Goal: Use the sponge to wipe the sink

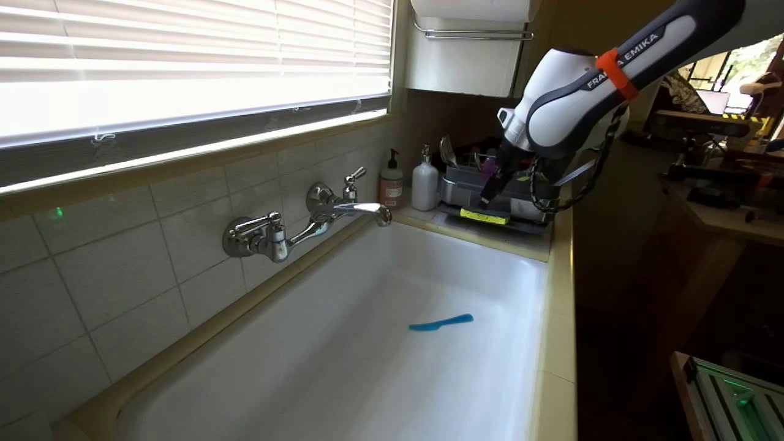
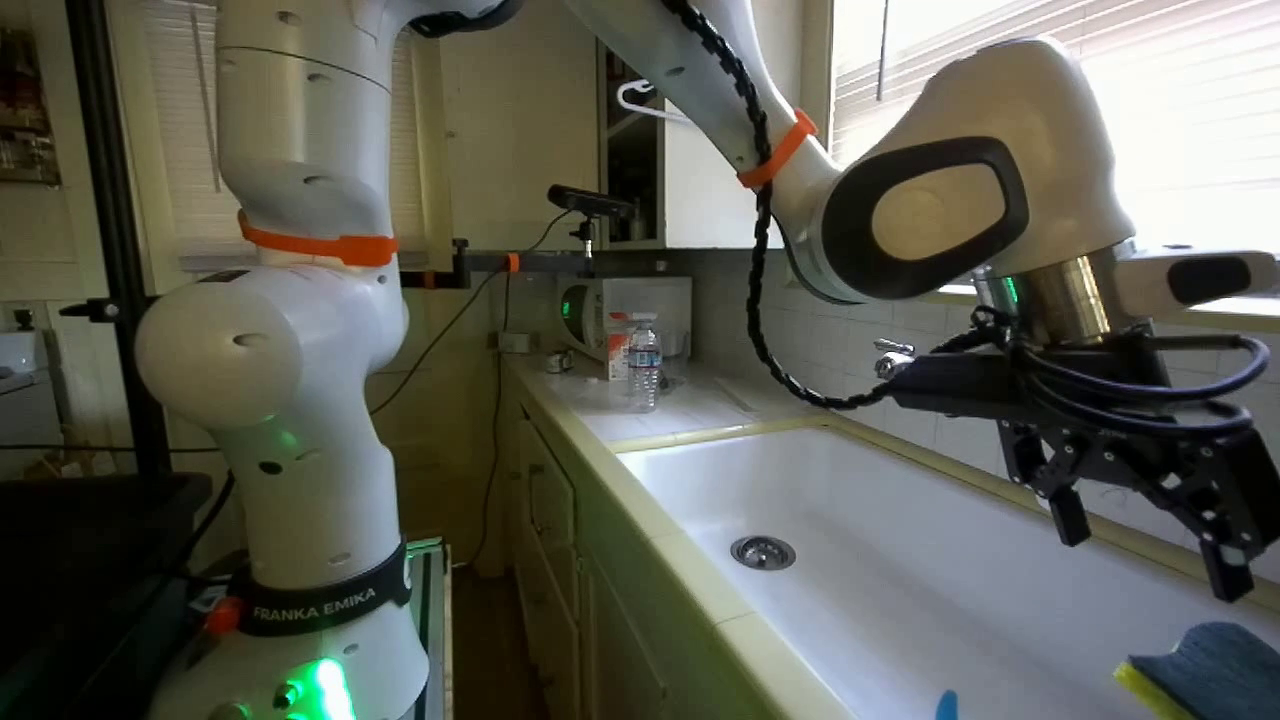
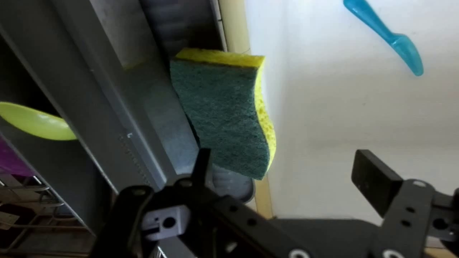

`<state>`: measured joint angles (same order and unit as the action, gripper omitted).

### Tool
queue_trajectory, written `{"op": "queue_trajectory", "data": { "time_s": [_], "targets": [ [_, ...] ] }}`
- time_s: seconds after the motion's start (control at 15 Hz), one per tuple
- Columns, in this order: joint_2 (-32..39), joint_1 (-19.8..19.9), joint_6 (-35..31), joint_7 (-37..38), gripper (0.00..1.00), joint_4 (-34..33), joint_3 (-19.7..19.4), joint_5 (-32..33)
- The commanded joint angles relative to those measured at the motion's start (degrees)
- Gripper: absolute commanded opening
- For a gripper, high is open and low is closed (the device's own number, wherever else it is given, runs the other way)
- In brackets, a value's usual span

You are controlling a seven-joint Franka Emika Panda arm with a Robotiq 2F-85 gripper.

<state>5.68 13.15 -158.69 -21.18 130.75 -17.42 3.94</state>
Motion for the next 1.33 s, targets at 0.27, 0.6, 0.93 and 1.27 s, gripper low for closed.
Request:
{"op": "queue_trajectory", "data": {
  "time_s": [0.27,0.6,0.93,1.27],
  "targets": [
    [8.2,1.0,-5.9,5.3,1.0,-3.3,0.6,3.9],
    [11.1,0.6,-7.7,8.5,1.0,-4.5,-0.2,5.9],
    [12.3,0.7,-7.7,9.9,0.49,-5.5,-0.3,6.6],
    [12.0,0.7,-7.7,11.2,0.13,-6.1,-0.9,7.0]
  ]
}}
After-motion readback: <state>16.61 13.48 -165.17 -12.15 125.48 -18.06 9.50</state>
